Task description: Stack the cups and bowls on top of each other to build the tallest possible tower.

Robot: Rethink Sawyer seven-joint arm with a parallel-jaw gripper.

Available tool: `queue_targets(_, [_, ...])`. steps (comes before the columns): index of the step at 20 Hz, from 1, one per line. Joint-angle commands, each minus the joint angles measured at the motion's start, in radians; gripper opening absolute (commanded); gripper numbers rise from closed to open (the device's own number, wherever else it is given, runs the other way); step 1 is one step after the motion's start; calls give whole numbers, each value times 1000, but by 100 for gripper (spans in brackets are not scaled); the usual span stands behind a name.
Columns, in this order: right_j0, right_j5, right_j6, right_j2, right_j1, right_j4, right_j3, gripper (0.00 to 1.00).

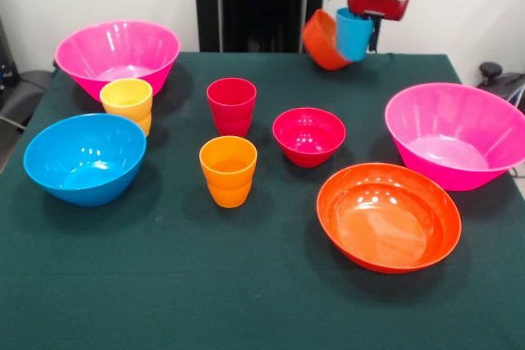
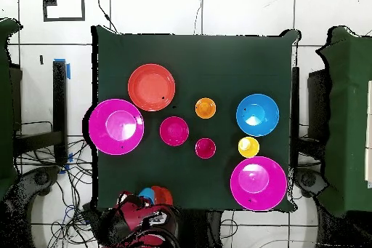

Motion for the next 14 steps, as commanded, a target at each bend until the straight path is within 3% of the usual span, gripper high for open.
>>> queue_targets(1, [-18,152,-35,60,-76,-32,-189,0])
queue_targets(7, [-23,179,-81,-5,-85,-106,-217,0])
queue_targets(12, [-34,223,-112,-87,43,-188,-249,0])
queue_targets(14, [-30,227,-96,-104,37,-208,-244,0])
